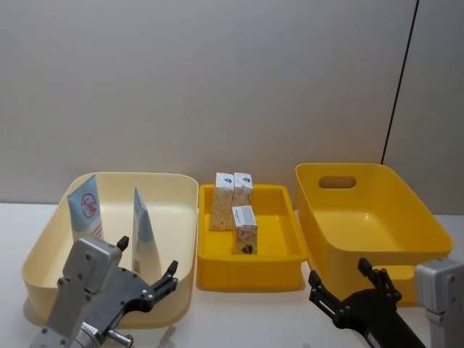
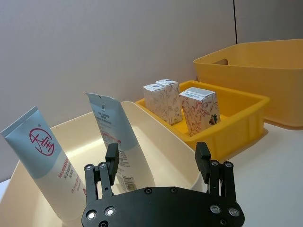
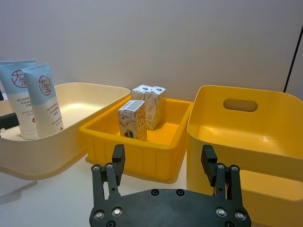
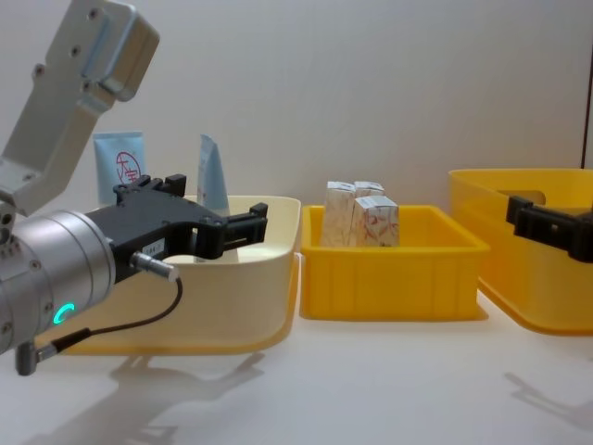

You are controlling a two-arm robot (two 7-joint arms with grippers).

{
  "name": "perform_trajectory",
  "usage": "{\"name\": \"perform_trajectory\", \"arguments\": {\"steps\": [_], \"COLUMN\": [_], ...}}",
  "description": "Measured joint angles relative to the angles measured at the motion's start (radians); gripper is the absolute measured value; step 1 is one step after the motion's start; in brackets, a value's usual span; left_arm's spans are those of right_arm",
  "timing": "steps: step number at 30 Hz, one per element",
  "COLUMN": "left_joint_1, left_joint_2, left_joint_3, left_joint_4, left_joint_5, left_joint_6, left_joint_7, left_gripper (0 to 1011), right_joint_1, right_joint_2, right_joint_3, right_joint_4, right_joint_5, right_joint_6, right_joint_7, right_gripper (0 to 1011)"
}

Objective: Bimanual collaborative sorting of washing and personal care products

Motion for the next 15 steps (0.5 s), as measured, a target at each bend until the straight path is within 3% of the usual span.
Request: {"name": "perform_trajectory", "arguments": {"steps": [15], "left_joint_1": [0.000], "left_joint_2": [0.000], "left_joint_3": [0.000], "left_joint_4": [0.000], "left_joint_5": [0.000], "left_joint_6": [0.000], "left_joint_7": [0.000], "left_gripper": [1002], "right_joint_1": [0.000], "right_joint_2": [0.000], "right_joint_3": [0.000], "right_joint_4": [0.000], "right_joint_5": [0.000], "right_joint_6": [0.000], "right_joint_7": [0.000], "right_gripper": [1001]}}
